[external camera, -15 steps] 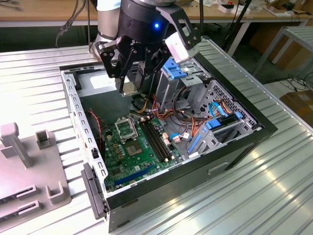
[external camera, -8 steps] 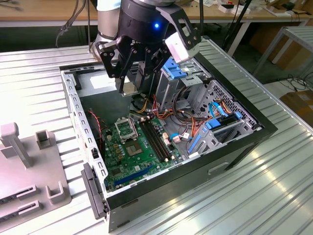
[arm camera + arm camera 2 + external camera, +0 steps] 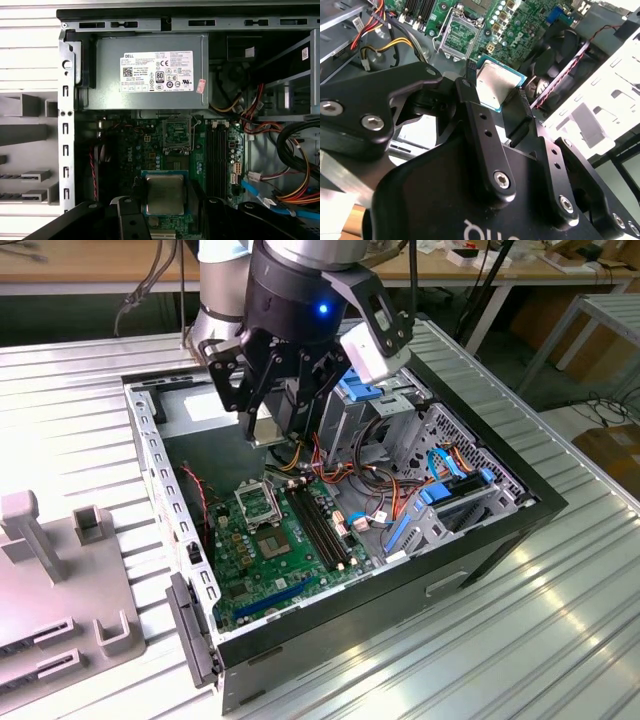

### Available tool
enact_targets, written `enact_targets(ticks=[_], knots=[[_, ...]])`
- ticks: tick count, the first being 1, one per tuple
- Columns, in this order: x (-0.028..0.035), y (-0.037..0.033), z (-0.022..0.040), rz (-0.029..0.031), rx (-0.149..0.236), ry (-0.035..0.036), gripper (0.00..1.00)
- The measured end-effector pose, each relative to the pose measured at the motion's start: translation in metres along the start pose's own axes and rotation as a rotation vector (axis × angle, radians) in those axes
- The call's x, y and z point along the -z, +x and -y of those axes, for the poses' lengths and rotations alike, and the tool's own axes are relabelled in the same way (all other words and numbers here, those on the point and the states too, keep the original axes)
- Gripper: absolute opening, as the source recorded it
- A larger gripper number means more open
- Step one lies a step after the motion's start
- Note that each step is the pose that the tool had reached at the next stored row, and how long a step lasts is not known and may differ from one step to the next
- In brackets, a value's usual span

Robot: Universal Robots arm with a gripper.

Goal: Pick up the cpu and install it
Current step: 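Place the cpu into insertion slot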

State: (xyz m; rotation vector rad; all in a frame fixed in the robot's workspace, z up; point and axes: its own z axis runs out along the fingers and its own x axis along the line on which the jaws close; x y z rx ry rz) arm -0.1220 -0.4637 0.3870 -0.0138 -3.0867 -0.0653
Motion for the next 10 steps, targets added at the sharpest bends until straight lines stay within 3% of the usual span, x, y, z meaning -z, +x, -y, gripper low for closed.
enact_targets(ticks=[10], knots=[[-0.0061,-0.0019,0.0052,0.0,0.0,-0.0001,0.46]])
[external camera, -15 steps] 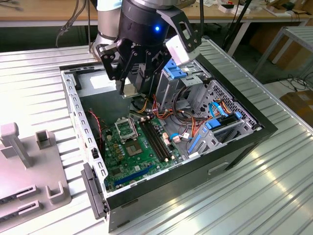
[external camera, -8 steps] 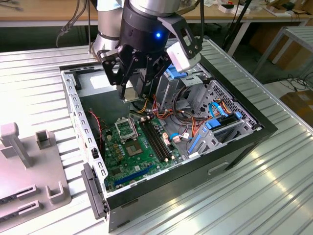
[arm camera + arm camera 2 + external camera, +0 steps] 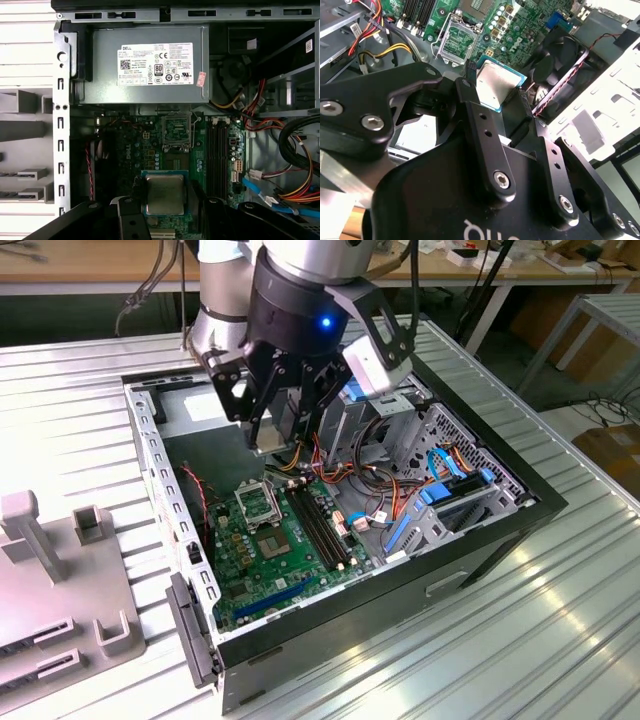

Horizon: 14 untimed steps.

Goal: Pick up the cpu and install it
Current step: 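Place the cpu into insertion slot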

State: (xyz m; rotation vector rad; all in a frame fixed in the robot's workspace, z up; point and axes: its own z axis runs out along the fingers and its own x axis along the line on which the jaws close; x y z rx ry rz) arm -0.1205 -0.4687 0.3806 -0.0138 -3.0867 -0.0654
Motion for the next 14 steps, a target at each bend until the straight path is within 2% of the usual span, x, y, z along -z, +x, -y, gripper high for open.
enact_targets(ticks=[14], knots=[[-0.0009,-0.0009,0.0002,0.0002,0.0,-0.0003,0.46]])
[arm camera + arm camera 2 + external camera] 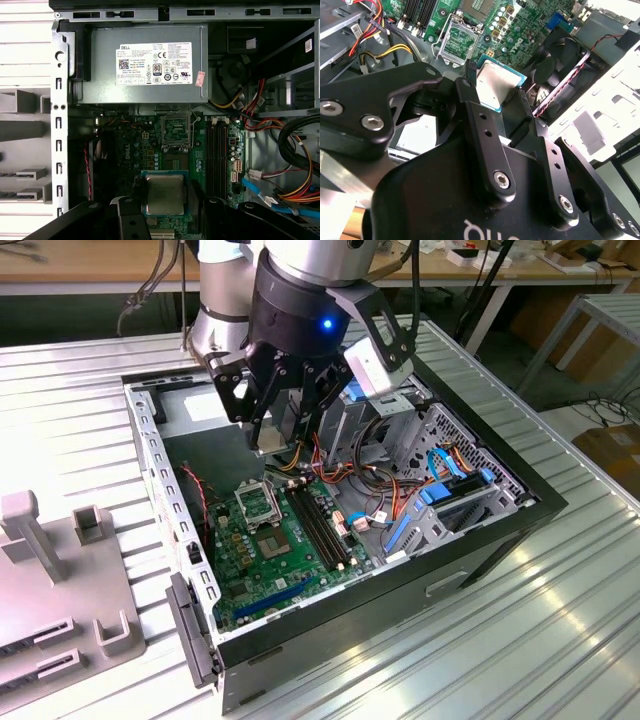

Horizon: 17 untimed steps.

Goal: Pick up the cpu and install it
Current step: 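Place the cpu into insertion slot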

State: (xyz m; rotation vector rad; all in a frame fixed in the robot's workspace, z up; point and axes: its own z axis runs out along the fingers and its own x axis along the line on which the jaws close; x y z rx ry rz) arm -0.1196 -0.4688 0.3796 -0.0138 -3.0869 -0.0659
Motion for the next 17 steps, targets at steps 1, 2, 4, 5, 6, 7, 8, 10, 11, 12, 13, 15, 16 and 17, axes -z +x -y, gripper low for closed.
enact_targets(ticks=[1,2,4,5,6,7,8,10,11,12,13,15,16,17], knots=[[0.0,0.0,0.0001,0.0,0.0,0.0,0.46],[-0.0002,0.0,0.0009,-0.0001,0.0,0.0002,0.46],[-0.0122,-0.0055,0.0078,-0.0004,0.0,0.0002,0.46],[-0.0199,-0.0066,0.0146,-0.0005,0.0,0.0002,0.46],[-0.0199,-0.0067,0.0146,-0.0006,0.0,0.0003,0.46],[-0.0199,-0.0067,0.0149,-0.0005,0.0,0.0002,0.46],[-0.0199,-0.0067,0.0152,-0.0005,0.0,0.0002,0.46],[-0.0199,-0.0067,0.0152,-0.0005,0.0,0.0002,0.46],[-0.0199,-0.0067,0.0152,-0.0005,0.0,0.0002,0.46],[-0.0199,-0.0067,0.0152,-0.0005,0.0,0.0002,0.46],[-0.0199,-0.0067,0.0152,-0.0005,0.0,0.0002,0.46],[-0.0199,-0.0067,0.0153,-0.0005,0.0,0.0002,0.46],[-0.0199,-0.0067,0.0153,-0.0005,0.0,0.0002,0.46],[-0.0199,-0.0067,0.0153,-0.0005,0.0,0.0002,0.46]])
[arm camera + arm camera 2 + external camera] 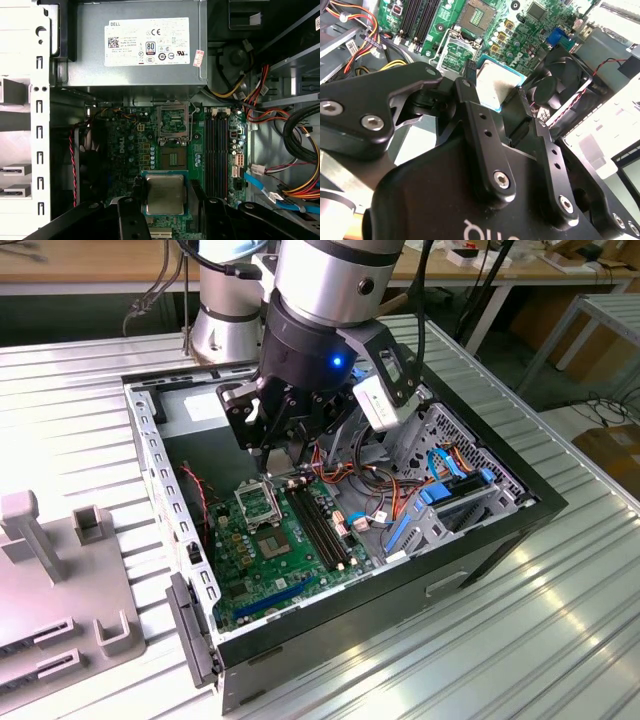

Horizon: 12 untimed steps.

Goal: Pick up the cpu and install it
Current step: 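Place the cpu into insertion slot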

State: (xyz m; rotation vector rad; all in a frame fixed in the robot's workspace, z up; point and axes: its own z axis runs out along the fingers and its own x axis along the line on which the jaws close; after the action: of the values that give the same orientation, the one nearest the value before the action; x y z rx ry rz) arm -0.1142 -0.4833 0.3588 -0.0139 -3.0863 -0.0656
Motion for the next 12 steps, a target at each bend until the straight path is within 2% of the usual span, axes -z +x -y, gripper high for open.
enact_targets(ticks=[2,7,12], knots=[[-0.0005,0.0,0.0001,0.0001,0.0,0.0,0.46],[-0.0099,-0.0024,0.0004,0.0001,0.0,0.0003,0.46],[-0.0197,-0.0117,0.0007,0.0,0.0,0.0005,0.46]])
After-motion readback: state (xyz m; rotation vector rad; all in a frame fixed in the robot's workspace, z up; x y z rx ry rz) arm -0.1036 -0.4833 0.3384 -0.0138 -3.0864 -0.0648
